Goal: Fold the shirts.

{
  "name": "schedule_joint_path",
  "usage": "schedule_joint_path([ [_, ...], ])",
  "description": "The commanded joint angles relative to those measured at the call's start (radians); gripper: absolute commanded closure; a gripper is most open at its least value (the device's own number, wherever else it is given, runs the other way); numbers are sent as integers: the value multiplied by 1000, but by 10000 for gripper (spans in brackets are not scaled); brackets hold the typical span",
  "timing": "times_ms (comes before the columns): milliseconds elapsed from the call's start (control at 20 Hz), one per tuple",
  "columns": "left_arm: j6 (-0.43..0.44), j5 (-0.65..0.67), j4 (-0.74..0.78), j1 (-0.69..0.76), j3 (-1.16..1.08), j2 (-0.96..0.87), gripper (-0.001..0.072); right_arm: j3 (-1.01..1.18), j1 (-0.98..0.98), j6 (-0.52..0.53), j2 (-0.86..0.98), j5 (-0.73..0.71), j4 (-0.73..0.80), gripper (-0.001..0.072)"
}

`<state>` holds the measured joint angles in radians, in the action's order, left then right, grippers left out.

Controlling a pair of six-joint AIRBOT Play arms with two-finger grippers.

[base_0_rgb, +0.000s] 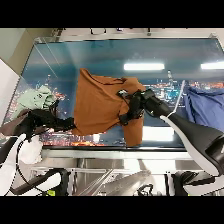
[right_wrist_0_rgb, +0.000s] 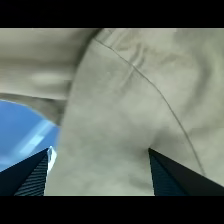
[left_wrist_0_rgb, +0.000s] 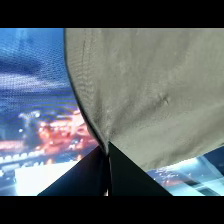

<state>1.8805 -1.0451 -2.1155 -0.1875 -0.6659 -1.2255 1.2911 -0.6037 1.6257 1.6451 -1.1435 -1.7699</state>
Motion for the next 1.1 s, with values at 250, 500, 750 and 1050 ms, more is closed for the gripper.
schedule_joint_path([
  [250,21,-40,-1,-2,-68,2,692,13,-181,-162,39,-82,222,9],
  [500,21,-43,-1,-2,-71,1,692,14,-218,-254,43,-98,238,9],
  [750,23,-63,0,-2,-71,2,692,19,-214,-359,76,-102,440,366],
  [1050,23,-61,0,-2,-71,2,692,58,-200,-358,21,-125,539,689],
])
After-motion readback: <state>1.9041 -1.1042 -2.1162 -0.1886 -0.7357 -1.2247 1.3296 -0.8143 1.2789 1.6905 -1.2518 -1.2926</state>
